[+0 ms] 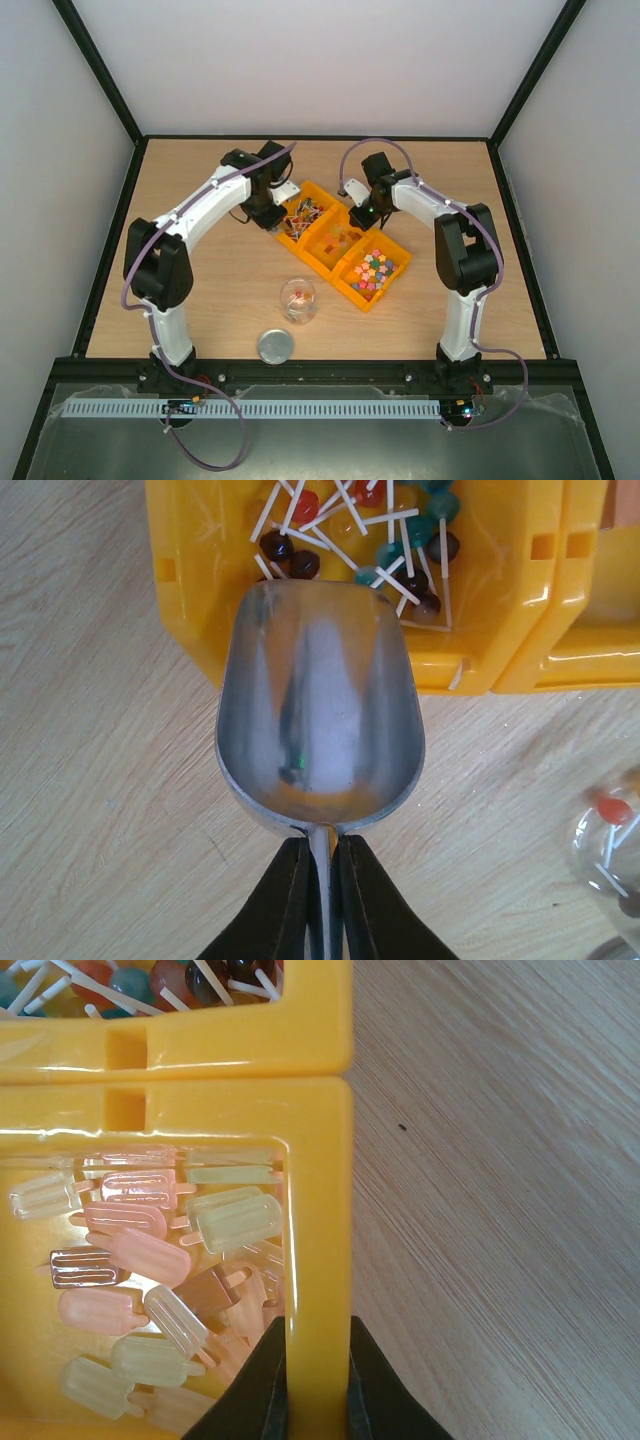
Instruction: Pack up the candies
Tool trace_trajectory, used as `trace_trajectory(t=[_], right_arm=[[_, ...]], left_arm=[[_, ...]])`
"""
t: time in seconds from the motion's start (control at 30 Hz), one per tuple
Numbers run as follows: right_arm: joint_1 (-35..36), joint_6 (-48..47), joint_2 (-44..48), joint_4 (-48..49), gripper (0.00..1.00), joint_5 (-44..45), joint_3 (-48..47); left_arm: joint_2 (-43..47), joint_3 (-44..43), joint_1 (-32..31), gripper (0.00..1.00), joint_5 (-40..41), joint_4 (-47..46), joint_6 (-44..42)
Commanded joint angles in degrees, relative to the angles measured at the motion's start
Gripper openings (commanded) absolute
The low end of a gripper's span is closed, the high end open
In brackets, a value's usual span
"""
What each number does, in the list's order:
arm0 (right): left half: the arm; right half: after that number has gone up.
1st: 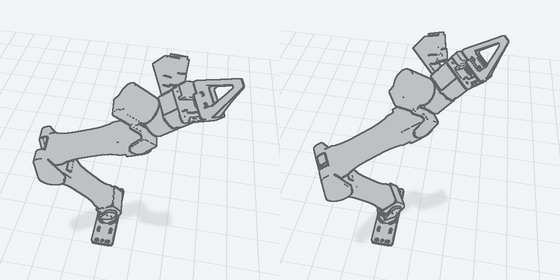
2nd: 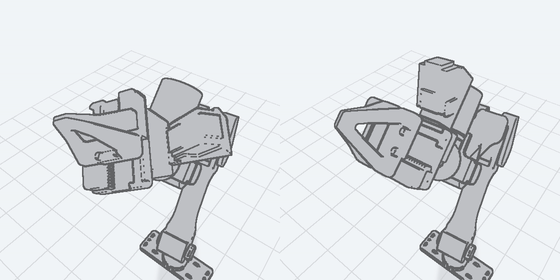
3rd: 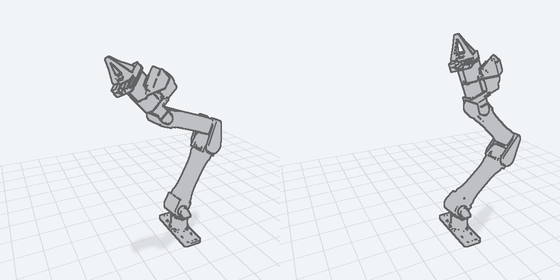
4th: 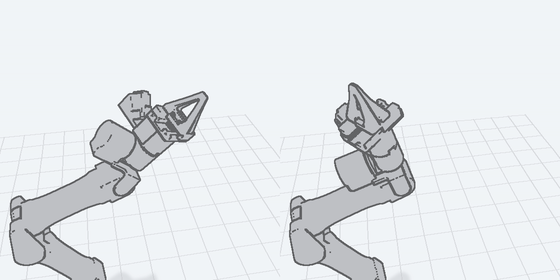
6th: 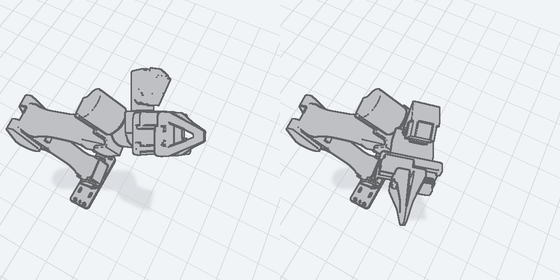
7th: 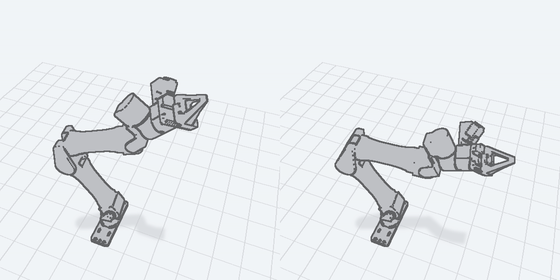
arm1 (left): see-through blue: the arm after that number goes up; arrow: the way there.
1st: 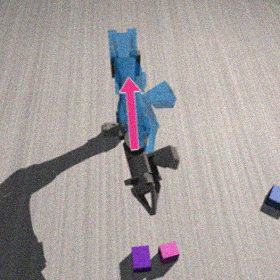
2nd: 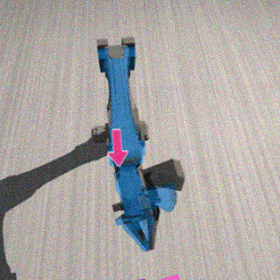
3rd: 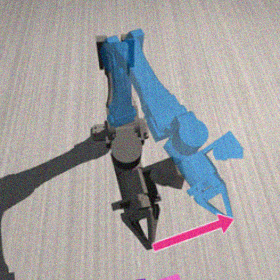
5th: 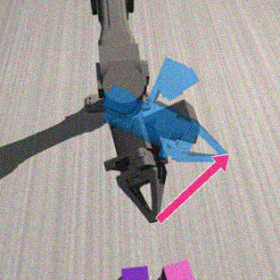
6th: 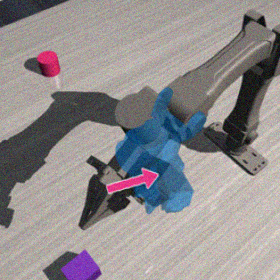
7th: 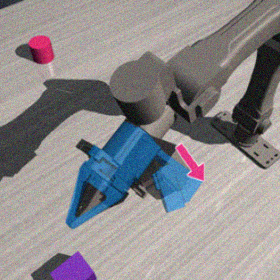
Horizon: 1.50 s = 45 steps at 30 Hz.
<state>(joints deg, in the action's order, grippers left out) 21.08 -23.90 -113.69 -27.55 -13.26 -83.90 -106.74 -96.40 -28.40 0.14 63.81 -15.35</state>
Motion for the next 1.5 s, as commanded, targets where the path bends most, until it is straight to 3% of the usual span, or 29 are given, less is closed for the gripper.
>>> trace_trajectory(t=[0.0, 0.47, 1.07, 1.47], right_arm=[[0.53, 0.88, 2.58, -0.44, 0.01, -0.28, 0.57], [0.72, -0.61, 2.42, -0.40, 0.01, -1.40, 0.80], [0.72, -2.72, 2.24, -1.52, 0.01, -2.74, 0.93], [0.72, -3.91, 2.32, -2.21, 0.01, -2.48, 1.27]], left_arm=[[-2.38, -2.05, -0.67, 0.02, 3.24, 1.05, 1.27], [-6.80, -1.16, -0.69, 0.02, 1.20, -4.08, 2.06], [-5.73, 10.24, 1.23, 0.02, -5.31, -24.67, 1.79], [-0.67, 22.85, 2.54, 0.02, -12.80, -42.79, 3.58]])
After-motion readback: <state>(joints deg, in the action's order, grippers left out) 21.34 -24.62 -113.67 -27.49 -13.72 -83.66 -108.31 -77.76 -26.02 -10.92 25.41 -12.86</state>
